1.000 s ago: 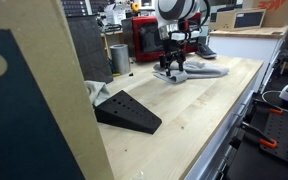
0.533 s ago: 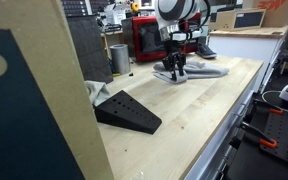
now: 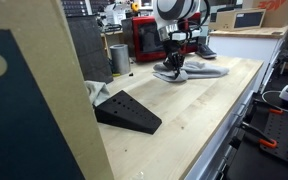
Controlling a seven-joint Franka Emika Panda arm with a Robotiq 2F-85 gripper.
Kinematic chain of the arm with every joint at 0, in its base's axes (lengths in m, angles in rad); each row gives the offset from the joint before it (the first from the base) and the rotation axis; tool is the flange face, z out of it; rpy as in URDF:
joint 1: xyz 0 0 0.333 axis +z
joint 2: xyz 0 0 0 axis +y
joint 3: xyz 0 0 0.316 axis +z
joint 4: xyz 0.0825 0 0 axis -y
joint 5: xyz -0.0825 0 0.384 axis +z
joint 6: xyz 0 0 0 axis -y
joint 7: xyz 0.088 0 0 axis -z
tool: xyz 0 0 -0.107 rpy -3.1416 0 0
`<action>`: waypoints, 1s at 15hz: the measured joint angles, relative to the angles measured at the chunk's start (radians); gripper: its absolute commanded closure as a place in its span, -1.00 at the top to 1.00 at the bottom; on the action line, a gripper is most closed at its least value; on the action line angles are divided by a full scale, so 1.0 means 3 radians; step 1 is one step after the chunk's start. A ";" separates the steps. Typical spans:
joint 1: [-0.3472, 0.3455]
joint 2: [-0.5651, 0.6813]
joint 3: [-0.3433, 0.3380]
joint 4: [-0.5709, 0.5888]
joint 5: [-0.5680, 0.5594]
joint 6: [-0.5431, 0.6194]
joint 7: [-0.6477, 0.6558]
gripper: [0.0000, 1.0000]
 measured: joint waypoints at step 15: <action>0.0573 -0.0471 0.0139 -0.0256 -0.0906 -0.0381 0.1216 -0.99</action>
